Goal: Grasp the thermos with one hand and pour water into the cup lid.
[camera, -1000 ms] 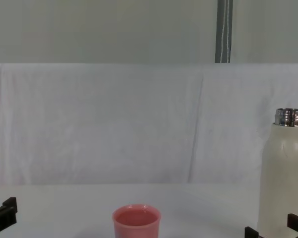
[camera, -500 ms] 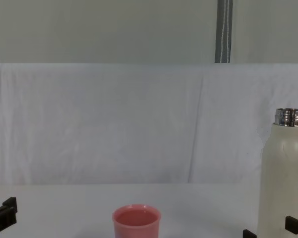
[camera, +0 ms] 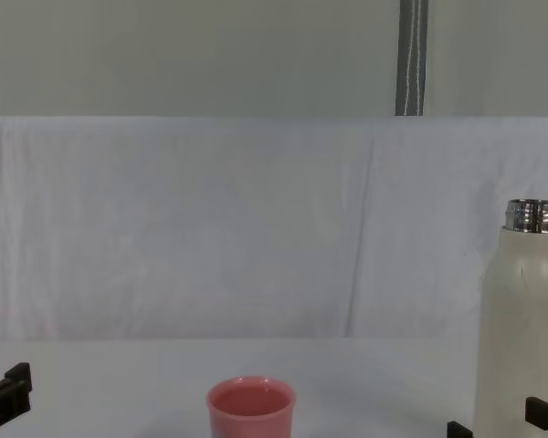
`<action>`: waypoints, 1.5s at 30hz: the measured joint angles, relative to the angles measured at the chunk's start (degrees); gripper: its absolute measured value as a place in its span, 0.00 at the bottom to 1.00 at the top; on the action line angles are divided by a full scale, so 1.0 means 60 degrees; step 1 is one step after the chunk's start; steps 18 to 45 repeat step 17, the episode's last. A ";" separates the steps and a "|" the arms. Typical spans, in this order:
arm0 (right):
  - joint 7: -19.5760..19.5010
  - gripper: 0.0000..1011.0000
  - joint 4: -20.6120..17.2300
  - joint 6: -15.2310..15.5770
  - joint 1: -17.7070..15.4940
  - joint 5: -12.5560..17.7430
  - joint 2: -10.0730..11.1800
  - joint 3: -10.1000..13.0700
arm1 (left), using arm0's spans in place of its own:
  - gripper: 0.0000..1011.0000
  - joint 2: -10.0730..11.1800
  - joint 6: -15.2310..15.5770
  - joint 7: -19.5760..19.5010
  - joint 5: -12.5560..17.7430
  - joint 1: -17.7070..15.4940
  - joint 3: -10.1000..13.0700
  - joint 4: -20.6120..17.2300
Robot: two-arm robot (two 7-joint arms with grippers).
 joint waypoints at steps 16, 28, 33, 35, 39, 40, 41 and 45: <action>-0.0008 0.99 -0.0015 0.0014 -0.0001 -0.0006 0.0000 0.0003 | 0.99 0.0000 0.0000 0.0001 0.0000 0.0000 0.0000 0.0000; -0.0008 0.99 -0.0015 0.0015 0.0000 -0.0006 0.0000 0.0003 | 0.99 0.0000 0.0000 0.0000 -0.0001 0.0000 0.0000 0.0000; -0.0008 0.99 -0.0015 0.0015 0.0000 -0.0006 0.0000 0.0003 | 0.99 0.0000 0.0000 0.0000 -0.0001 0.0000 0.0000 0.0000; -0.0008 0.99 -0.0015 0.0015 0.0000 -0.0006 0.0000 0.0003 | 0.99 0.0000 0.0000 0.0000 -0.0001 0.0000 0.0000 0.0000; -0.0008 0.99 -0.0015 0.0015 0.0000 -0.0006 0.0000 0.0003 | 0.99 0.0000 0.0000 0.0000 -0.0001 0.0000 0.0000 0.0000; -0.0008 0.99 -0.0015 0.0015 0.0000 -0.0006 0.0000 0.0003 | 0.99 0.0000 0.0000 0.0000 -0.0001 0.0000 0.0000 0.0000; -0.0008 0.99 -0.0015 0.0015 0.0000 -0.0006 0.0000 0.0003 | 0.99 0.0000 0.0000 0.0000 -0.0001 0.0000 0.0000 0.0000; -0.0008 0.99 -0.0015 0.0015 0.0000 -0.0006 0.0000 0.0003 | 0.99 0.0000 0.0000 0.0000 -0.0001 0.0000 0.0000 0.0000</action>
